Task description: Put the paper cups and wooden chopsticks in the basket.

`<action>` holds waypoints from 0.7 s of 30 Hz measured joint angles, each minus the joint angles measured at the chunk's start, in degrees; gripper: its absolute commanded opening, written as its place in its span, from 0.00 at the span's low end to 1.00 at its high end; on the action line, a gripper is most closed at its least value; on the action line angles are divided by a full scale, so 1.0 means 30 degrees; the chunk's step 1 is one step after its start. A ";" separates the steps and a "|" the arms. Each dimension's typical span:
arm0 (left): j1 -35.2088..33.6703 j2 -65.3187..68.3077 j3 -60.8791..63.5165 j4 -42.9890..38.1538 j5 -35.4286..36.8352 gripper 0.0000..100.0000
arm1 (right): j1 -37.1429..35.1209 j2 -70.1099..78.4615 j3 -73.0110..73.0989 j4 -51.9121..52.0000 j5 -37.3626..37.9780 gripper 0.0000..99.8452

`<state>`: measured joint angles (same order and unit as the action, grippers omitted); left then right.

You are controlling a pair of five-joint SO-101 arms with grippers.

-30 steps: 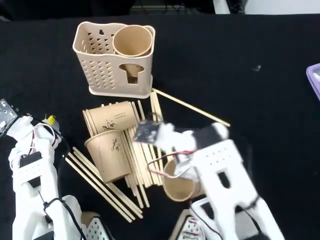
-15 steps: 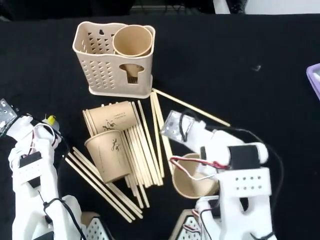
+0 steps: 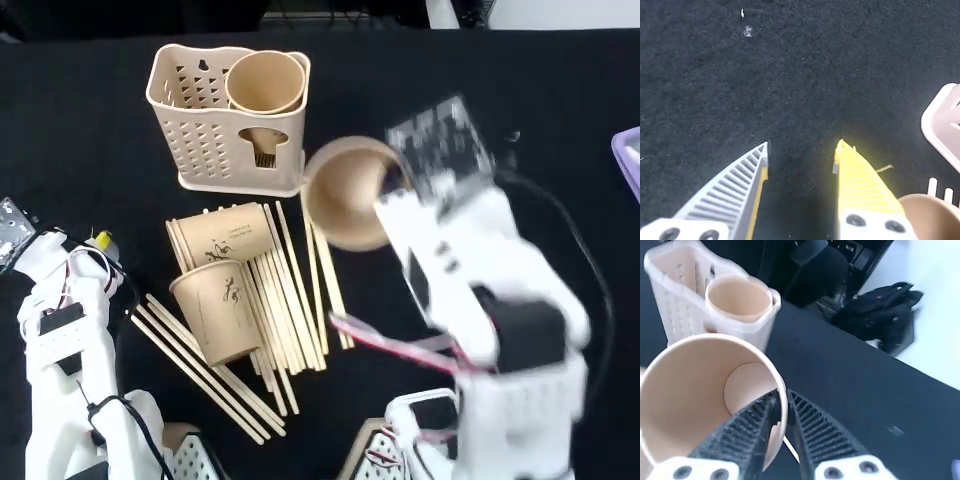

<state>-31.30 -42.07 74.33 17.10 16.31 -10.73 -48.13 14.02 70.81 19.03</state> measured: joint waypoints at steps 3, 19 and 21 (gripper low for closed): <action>0.0000 0.0000 0.0000 0.0000 0.0000 0.21 | -0.0850 0.2227 -0.0762 -0.3106 -0.2520 0.01; 0.0264 0.0000 0.0000 0.0000 0.0000 0.21 | -0.1612 1.4652 -0.9260 -0.7297 -0.8264 0.01; 0.0264 0.0000 0.0000 0.0000 0.0000 0.21 | -0.1846 1.5502 -0.9758 -0.6916 -0.8264 0.01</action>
<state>-30.51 -42.07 74.33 17.10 16.31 -16.26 -1.63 -15.25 50.07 -5.76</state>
